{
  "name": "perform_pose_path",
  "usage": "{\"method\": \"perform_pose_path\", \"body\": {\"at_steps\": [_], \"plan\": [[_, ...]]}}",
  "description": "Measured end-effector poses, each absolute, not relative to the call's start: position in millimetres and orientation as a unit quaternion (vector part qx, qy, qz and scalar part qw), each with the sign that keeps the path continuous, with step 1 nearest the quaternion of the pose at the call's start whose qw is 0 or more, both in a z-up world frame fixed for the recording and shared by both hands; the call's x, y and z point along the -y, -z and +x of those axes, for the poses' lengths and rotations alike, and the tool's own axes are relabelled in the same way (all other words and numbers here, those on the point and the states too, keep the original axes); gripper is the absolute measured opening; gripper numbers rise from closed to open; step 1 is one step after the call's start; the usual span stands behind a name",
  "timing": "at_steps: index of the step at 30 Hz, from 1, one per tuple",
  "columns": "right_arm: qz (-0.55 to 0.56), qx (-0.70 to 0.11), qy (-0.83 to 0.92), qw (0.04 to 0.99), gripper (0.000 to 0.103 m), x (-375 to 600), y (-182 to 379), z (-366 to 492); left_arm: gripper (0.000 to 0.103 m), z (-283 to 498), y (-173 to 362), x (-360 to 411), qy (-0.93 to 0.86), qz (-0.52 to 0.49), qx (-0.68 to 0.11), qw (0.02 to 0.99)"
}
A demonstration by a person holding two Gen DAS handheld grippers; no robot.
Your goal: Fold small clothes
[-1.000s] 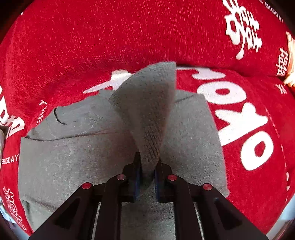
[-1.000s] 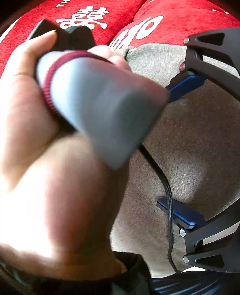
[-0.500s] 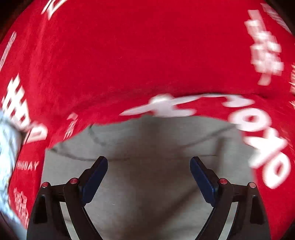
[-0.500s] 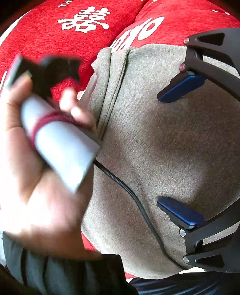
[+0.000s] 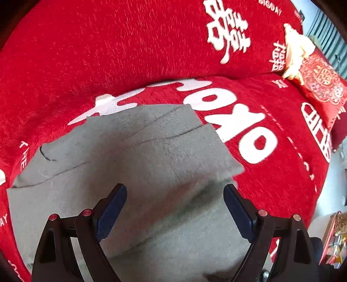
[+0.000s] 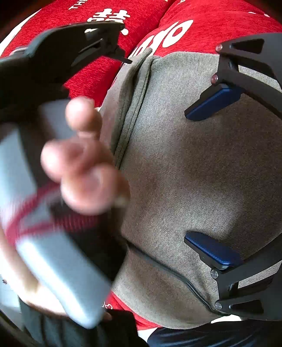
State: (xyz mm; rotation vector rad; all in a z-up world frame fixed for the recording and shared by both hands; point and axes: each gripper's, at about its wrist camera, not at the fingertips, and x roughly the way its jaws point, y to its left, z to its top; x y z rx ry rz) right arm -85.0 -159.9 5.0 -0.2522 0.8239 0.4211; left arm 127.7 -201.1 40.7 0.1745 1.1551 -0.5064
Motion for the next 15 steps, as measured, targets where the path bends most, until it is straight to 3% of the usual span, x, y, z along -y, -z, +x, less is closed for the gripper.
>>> {"method": "perform_pose_path", "body": {"at_steps": [4, 8, 15], "plan": [[-0.120, -0.396, -0.204, 0.887, 0.103, 160.2, -3.7, -88.1, 0.092, 133.2, -10.8, 220.5, 0.220, 0.114, -0.570, 0.784], [-0.118, -0.397, -0.208, 0.886, 0.103, 162.6, -4.5, -88.5, 0.092, 116.3, -18.7, 206.9, 0.226, 0.121, -0.541, 0.801], [-0.142, -0.369, -0.206, 0.895, 0.102, 180.0, -29.8, -86.5, 0.092, 105.8, -39.5, 56.7, 0.057, 0.026, -0.497, 0.866]]}}
